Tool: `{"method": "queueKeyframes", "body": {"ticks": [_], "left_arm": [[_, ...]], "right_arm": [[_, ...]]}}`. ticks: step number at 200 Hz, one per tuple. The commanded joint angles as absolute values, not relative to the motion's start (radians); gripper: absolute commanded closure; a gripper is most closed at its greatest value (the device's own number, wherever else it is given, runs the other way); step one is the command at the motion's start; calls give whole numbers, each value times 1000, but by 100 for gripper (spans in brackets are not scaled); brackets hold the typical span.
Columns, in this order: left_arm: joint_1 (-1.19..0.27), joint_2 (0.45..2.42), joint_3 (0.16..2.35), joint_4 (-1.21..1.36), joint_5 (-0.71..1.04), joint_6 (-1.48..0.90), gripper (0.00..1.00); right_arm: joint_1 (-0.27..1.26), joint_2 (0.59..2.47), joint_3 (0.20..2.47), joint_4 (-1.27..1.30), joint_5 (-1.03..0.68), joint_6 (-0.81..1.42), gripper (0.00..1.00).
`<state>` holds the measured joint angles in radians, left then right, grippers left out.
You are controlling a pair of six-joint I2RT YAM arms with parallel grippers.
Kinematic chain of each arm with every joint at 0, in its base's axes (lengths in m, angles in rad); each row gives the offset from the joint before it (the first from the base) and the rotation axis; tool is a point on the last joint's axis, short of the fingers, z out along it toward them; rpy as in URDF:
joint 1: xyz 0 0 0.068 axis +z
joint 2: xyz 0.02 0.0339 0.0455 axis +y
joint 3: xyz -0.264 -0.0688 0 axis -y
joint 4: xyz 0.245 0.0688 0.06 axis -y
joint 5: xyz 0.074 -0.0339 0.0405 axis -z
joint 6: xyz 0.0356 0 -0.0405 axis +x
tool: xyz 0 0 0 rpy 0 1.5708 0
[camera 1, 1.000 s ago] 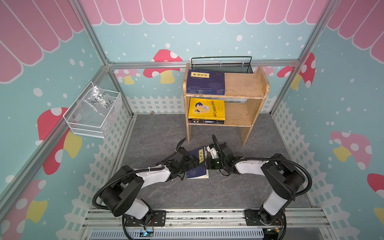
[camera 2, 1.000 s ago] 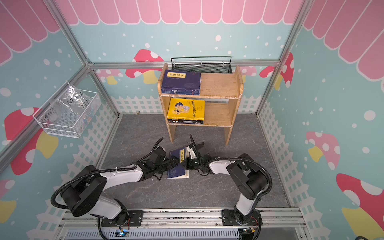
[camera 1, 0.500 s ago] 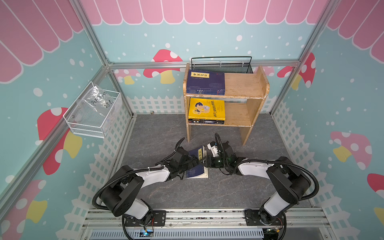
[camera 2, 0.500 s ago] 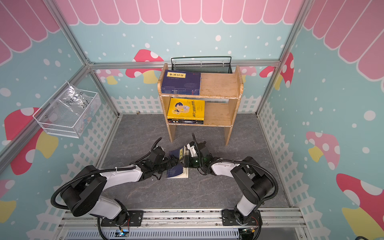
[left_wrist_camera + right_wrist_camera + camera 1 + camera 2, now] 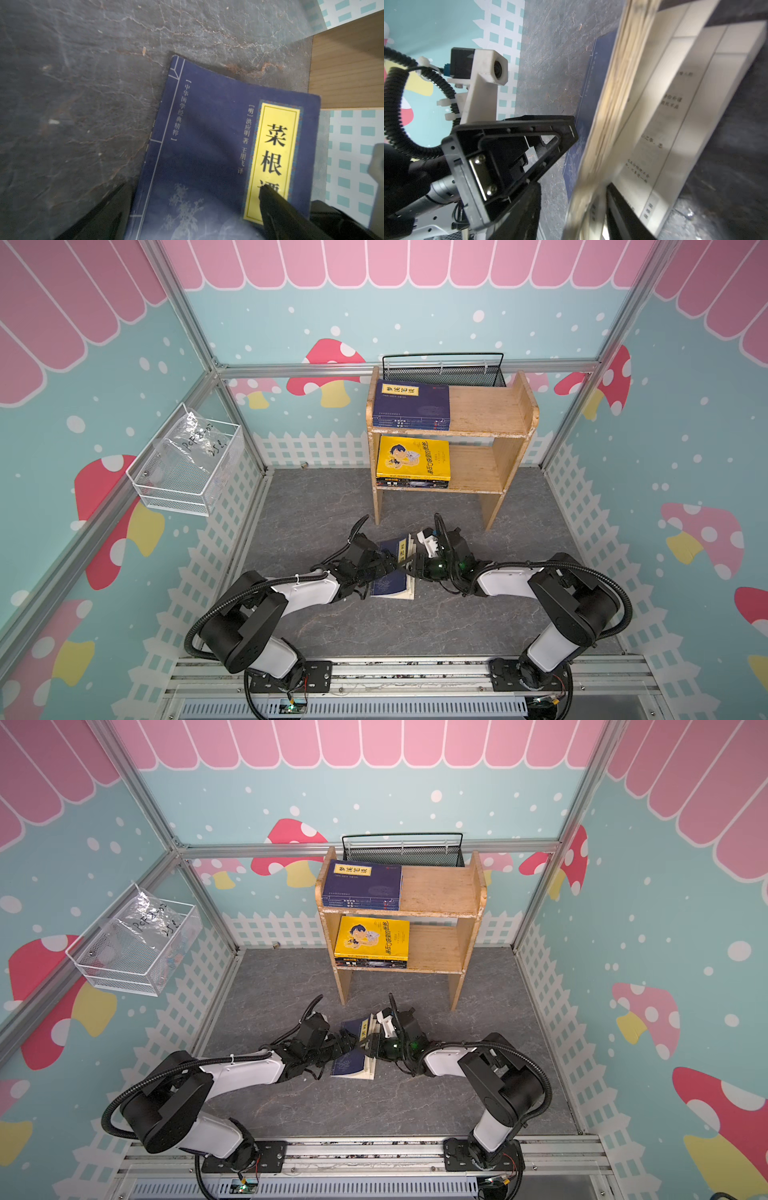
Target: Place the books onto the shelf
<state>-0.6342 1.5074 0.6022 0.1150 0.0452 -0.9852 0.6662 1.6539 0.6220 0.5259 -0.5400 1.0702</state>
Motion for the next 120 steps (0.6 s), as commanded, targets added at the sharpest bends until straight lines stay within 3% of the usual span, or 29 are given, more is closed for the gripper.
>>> {"method": "queueKeyframes", "body": {"ticks": [1, 45, 120], "left_arm": [[-637, 1514, 583, 117, 75, -1006, 2], [-635, 1520, 583, 130, 88, -1012, 2], [-635, 1530, 583, 155, 110, -1023, 3]], "right_arm": [[678, 1664, 567, 616, -558, 1172, 44], [678, 1640, 478, 762, -517, 1275, 44], [677, 1730, 347, 1293, -492, 1486, 45]]}}
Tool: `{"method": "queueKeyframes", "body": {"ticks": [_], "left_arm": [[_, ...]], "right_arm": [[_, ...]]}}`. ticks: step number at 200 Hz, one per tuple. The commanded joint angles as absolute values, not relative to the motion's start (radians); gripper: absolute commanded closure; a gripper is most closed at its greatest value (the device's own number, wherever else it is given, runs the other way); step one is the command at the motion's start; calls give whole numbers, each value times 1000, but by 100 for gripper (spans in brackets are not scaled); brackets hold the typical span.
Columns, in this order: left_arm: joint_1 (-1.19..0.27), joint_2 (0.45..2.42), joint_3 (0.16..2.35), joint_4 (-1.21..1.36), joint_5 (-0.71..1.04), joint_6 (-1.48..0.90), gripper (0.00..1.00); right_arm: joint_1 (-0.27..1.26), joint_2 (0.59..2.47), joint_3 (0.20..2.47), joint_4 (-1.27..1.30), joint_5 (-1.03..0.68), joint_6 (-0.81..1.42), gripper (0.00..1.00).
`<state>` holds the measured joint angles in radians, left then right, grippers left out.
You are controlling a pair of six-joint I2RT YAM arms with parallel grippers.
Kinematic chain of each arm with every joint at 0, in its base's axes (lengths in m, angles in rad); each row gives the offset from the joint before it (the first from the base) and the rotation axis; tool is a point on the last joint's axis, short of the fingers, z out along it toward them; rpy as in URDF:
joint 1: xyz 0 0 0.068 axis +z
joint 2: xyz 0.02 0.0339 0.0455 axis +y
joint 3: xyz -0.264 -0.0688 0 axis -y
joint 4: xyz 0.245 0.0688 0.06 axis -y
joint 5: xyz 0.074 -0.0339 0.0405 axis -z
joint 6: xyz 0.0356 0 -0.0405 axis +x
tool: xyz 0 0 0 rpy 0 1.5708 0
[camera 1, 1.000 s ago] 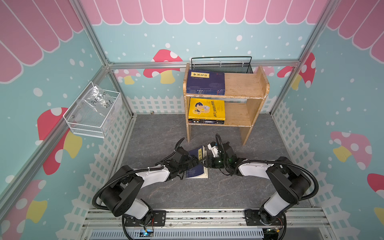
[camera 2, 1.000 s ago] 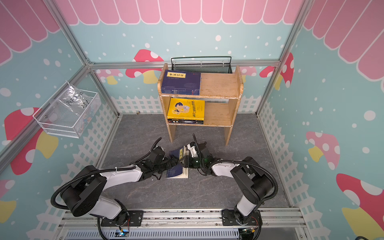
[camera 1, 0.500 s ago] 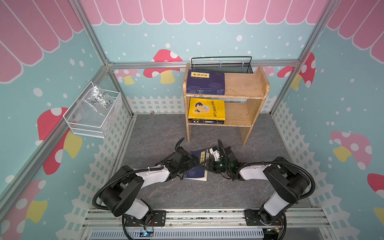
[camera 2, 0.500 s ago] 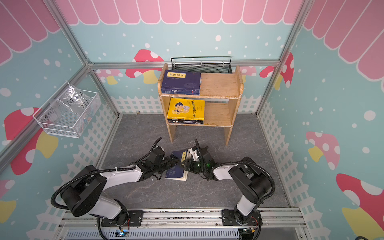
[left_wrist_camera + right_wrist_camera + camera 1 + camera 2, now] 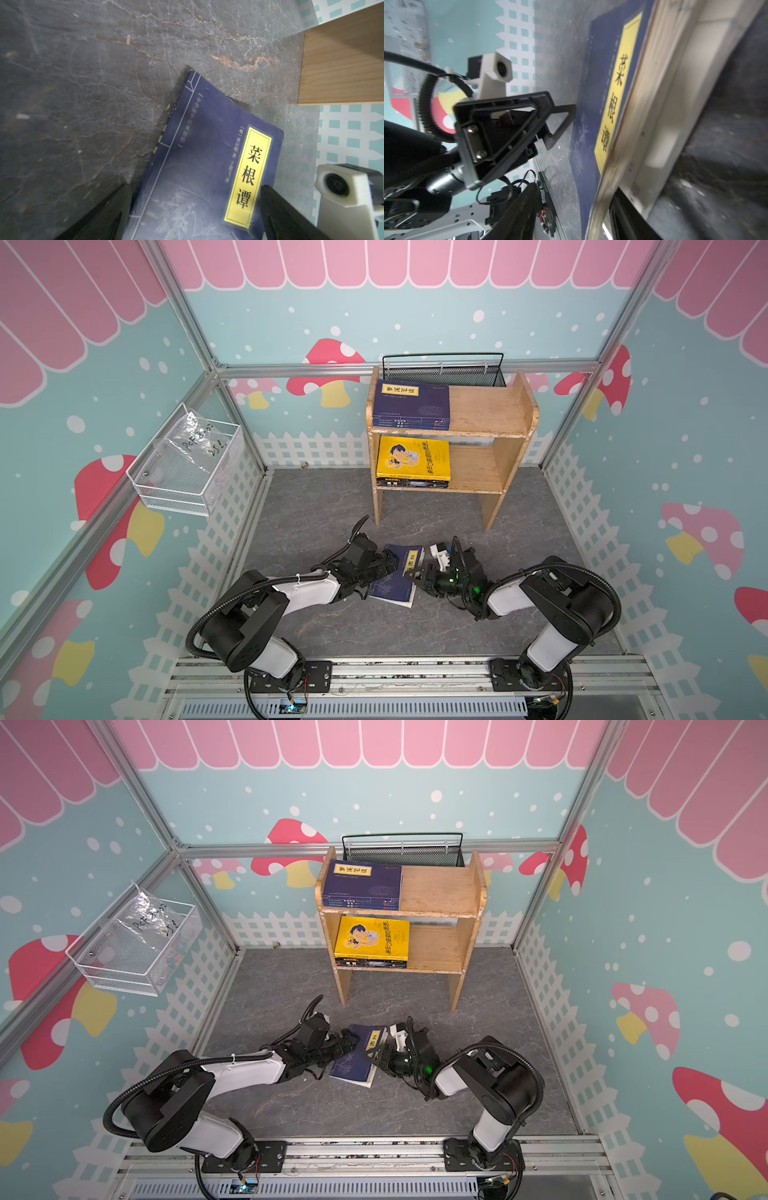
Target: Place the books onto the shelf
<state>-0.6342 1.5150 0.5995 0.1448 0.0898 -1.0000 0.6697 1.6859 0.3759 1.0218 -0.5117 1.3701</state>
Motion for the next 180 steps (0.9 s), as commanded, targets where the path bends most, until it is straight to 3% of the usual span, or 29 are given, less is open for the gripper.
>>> {"method": "queueKeyframes", "body": {"ticks": [1, 53, 131, 180], "left_arm": [[-635, 1530, 583, 156, 110, -1023, 3], [-635, 1523, 582, 155, 108, -1024, 3], [-634, 1508, 584, 140, 95, -1020, 3], [-631, 1475, 596, 115, 92, -1008, 3]], "right_arm": [[677, 1732, 346, 1299, -491, 1487, 45], [677, 1793, 328, 1355, -473, 1531, 53], [679, 1692, 436, 851, -381, 1300, 77], [678, 1714, 488, 825, -400, 1252, 93]]}}
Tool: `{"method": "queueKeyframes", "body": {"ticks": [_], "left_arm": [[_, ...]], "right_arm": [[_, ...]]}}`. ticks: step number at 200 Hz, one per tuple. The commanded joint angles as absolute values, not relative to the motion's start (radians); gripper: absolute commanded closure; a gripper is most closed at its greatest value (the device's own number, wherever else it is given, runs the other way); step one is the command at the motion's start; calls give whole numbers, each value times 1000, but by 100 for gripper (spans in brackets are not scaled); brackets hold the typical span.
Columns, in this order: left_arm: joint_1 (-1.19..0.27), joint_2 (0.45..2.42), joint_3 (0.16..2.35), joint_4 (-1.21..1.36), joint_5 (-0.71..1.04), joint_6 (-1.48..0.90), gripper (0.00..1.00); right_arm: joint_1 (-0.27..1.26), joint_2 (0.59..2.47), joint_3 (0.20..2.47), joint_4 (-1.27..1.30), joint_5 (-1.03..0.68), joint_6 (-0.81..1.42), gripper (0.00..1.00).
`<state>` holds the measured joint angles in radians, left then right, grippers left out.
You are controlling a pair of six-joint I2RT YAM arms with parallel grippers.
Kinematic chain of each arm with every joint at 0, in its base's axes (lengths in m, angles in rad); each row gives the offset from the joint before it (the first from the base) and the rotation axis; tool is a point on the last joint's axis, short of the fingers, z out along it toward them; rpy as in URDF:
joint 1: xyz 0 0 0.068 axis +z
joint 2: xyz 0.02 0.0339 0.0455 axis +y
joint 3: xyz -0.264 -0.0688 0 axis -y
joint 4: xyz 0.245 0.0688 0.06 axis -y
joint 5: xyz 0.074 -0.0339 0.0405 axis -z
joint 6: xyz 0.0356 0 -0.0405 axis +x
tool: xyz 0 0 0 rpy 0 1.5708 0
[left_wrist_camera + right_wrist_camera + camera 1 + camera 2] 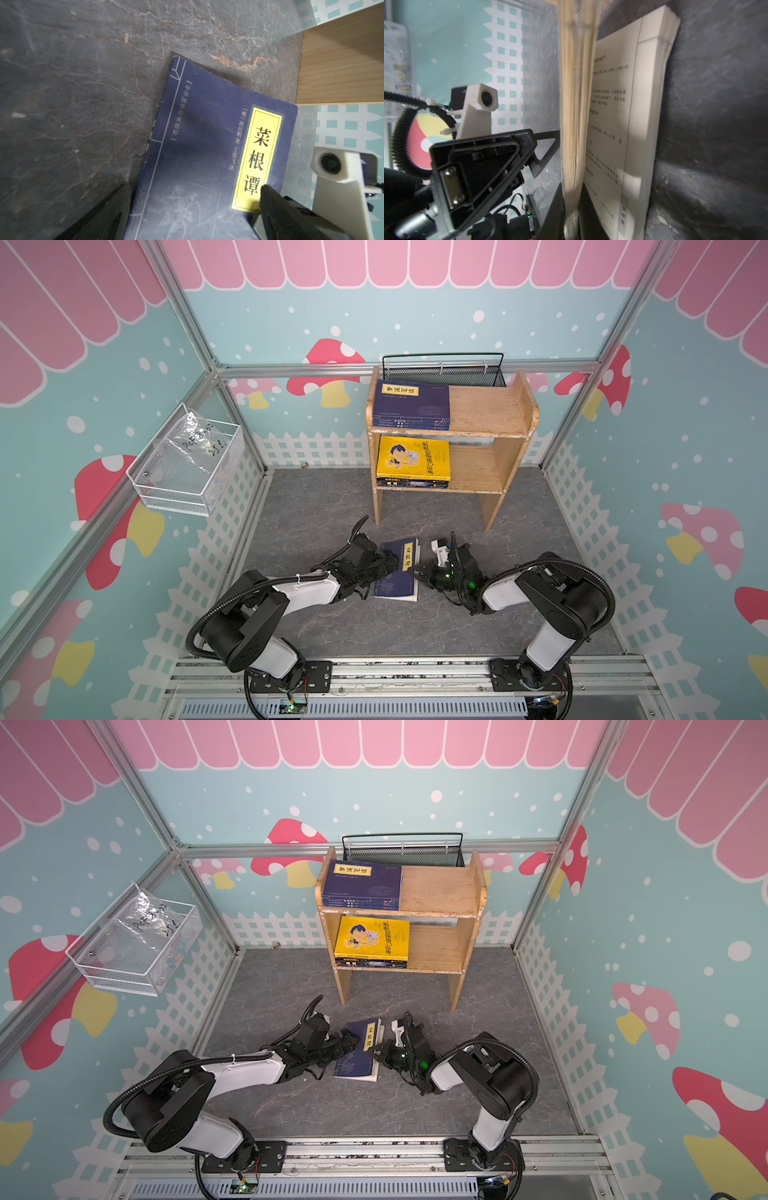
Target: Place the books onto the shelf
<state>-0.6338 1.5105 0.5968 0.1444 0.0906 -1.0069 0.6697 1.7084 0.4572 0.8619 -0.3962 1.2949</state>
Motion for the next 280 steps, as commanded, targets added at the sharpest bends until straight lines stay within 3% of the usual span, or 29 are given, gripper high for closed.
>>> {"method": "queueKeyframes", "body": {"ticks": [1, 45, 93, 127, 171, 242, 280], "left_arm": [[-631, 1474, 596, 114, 91, -1007, 3], [-606, 1353, 601, 35, 80, -966, 2], [-529, 1137, 636, -88, 152, -850, 2], [-504, 1035, 729, -169, 329, -702, 1], [-504, 1027, 817, -25, 553, -674, 1], [-504, 1143, 955, 330, 841, -752, 4], [-501, 1125, 1017, 324, 879, -725, 19]], "right_arm": [[678, 1716, 489, 826, -400, 1251, 93], [678, 1660, 509, 738, -369, 1203, 97], [669, 1432, 619, 436, -345, 971, 100], [637, 1223, 761, 130, -359, 792, 100], [625, 1008, 941, -124, -395, 648, 100], [605, 987, 1197, -282, -594, 489, 100], [593, 1013, 1244, -289, -631, 465, 100]]}}
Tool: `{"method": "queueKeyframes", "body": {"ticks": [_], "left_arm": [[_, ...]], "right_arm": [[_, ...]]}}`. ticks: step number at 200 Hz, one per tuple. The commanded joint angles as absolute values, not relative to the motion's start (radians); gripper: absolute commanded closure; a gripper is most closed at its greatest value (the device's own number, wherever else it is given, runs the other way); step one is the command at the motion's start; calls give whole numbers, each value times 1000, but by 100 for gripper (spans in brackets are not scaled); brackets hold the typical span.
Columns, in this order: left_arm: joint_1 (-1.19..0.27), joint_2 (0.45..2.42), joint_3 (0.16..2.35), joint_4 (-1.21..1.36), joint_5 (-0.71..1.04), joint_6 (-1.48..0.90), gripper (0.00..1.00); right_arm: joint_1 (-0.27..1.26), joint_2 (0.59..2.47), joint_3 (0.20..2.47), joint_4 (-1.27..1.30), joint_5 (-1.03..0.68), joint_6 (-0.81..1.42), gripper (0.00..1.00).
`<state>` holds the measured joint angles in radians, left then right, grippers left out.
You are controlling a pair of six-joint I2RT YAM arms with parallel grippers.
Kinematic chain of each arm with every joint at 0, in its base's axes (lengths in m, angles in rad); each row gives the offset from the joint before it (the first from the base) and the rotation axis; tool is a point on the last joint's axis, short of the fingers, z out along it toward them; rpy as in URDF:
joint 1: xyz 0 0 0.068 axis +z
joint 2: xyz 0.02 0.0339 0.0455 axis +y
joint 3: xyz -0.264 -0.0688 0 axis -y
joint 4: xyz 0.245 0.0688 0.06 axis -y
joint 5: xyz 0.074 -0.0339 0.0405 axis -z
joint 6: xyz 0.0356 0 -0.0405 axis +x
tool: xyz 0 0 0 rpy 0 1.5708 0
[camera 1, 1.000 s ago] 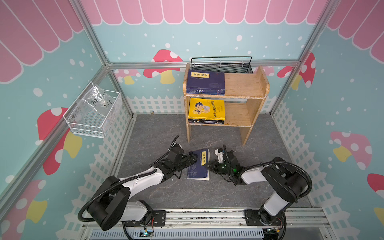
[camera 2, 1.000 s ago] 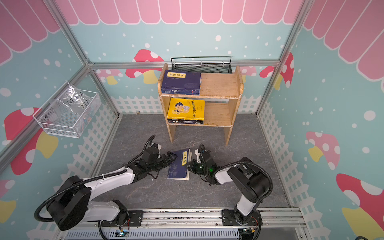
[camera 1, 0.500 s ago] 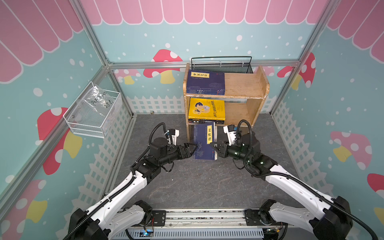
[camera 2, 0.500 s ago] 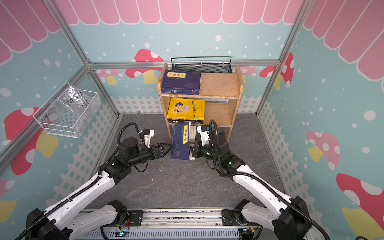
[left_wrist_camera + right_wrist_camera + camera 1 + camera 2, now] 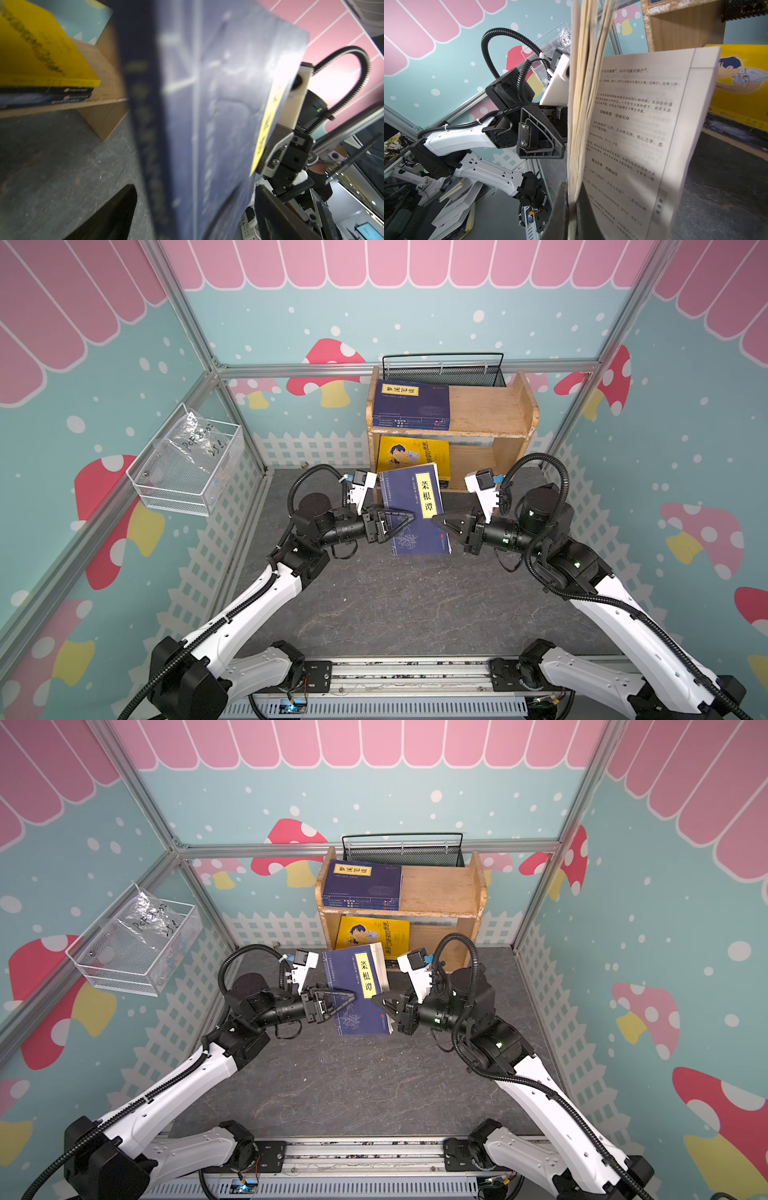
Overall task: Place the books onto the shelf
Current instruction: 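Raise the held book with both grippers up toward the shelf top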
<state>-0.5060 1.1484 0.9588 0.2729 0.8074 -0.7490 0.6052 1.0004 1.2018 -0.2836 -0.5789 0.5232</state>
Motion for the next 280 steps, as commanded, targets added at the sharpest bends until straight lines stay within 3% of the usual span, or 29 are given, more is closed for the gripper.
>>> {"method": "queueKeyframes", "body": {"ticks": [1, 75, 98, 109, 141, 172, 203, 280], "left_arm": [[-501, 1124, 1018, 319, 878, -721, 19], [-495, 1029, 1108, -1, 739, -503, 79], [-493, 1021, 1127, -8, 671, -505, 92], [-493, 1014, 1139, -5, 635, -505, 97], [-491, 1008, 1191, 24, 482, -542, 100], [-491, 1053, 1276, 129, 311, -663, 100], [-490, 1178, 1411, 238, 189, -784, 100], [-497, 1409, 1561, 492, 147, -1007, 100]], "right_arm": [[592, 1014, 1244, -290, -630, 465, 100], [563, 1135, 1321, -167, -674, 454, 100], [555, 1156, 1347, -127, -654, 448, 93], [551, 1158, 1361, -110, -618, 444, 82], [533, 1126, 1360, -70, -351, 490, 36], [520, 1083, 1290, 61, -213, 585, 18], [518, 1111, 1246, 292, -338, 686, 14], [517, 1366, 1359, 640, -547, 907, 15]]}}
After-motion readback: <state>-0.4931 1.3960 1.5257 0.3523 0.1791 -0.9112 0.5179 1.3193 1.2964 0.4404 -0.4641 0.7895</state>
